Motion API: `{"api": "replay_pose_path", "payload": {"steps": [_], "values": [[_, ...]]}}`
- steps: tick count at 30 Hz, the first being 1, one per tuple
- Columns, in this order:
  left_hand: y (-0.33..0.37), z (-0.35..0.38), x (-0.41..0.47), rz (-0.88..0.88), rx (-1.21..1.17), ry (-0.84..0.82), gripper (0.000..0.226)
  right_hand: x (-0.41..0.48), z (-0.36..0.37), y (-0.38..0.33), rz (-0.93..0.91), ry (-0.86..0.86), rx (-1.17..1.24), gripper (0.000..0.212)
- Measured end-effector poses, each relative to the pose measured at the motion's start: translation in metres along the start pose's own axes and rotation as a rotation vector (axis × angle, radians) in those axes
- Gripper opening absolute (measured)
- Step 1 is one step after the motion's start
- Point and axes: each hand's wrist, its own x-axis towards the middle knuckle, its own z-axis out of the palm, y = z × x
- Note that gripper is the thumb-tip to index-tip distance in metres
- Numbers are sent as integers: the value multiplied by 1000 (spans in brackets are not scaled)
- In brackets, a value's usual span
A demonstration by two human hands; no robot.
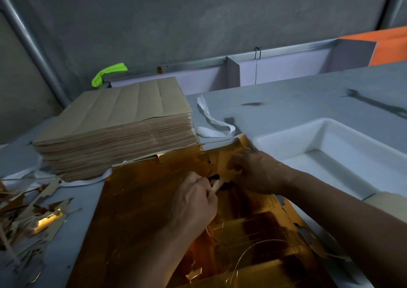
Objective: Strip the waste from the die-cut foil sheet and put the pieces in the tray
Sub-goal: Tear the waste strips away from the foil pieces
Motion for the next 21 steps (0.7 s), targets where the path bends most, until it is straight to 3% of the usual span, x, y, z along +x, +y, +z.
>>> {"api": "replay_pose_path", "payload": {"steps": [6,11,15,18,21], "values": [[-8,-19,-2,-65,-57,188,15,0,2,0,55,-39,19,30],[-11,-29,-6,-150,-195,334,14,-1,1,0,2,-52,20,18],[-8,-28,-11,-111,-267,407,11,0,2,0,-17,-86,-10,12],[-1,-26,-16,-10,-259,427,8,-3,0,-4,4,-22,161,41],[8,-21,-20,141,-219,439,11,-7,-4,-10,149,-115,511,66]]}}
